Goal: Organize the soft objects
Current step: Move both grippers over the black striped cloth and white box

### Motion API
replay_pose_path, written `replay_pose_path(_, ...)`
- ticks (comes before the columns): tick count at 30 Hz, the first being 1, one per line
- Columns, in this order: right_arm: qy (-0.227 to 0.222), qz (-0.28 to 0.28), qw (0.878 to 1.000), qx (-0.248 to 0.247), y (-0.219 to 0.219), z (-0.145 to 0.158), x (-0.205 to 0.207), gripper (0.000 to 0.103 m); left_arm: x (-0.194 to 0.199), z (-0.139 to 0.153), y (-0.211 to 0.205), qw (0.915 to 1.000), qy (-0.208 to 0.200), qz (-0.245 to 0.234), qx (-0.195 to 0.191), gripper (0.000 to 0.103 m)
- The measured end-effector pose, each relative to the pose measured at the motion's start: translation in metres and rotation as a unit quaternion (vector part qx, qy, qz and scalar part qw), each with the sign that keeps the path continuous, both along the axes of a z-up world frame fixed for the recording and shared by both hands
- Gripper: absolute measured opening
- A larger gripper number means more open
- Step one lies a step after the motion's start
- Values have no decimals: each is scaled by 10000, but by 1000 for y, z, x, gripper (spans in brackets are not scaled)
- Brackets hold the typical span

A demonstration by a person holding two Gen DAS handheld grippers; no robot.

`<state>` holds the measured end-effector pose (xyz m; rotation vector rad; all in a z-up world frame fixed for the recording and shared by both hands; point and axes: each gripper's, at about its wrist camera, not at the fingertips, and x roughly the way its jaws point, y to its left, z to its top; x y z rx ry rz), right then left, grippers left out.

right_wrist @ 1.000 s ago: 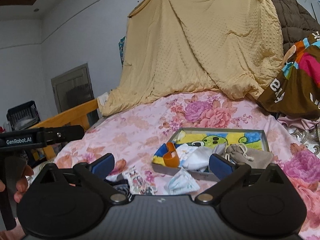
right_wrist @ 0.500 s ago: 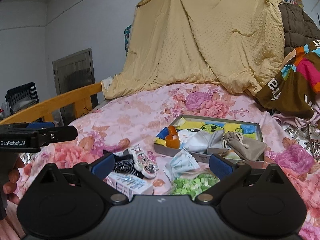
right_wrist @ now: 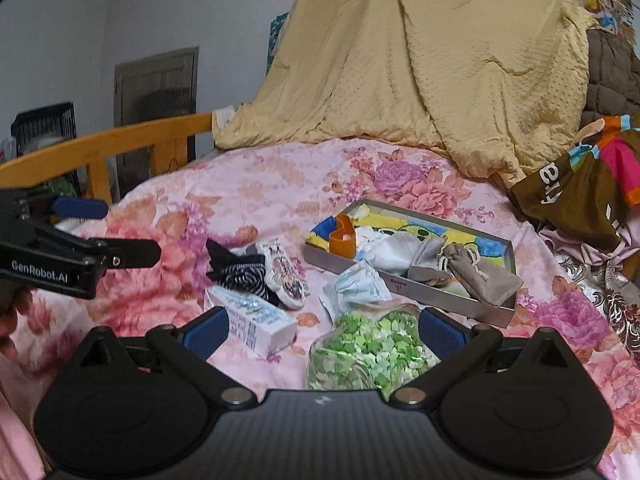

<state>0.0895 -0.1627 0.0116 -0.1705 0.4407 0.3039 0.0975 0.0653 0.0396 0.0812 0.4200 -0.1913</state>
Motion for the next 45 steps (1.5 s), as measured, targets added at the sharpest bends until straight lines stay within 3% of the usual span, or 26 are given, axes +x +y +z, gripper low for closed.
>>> replay_pose_path(9, 327, -88, 9993, -156, 2, -11, 10, 103, 16, -14, 5, 9979, 474, 352, 258, 102)
replay_pose_path(22, 695, -254, 9972, -88, -2, -22, 27, 103, 29, -27, -11, 9946, 470, 260, 887, 102)
replay_pose_path(26, 641, -272, 9975, -105, 0, -24, 34, 103, 37, -30, -10, 9943, 544, 268, 881, 102)
replay_pose_path(36, 366, -156, 9989, -258, 8, -29, 65, 103, 59, -46, -16, 9845, 409, -100, 1700, 102)
replay_pose_path(45, 206, 199, 9982, -536, 27, -37, 82, 103, 73, -53, -15, 9820, 297, -249, 1848, 102)
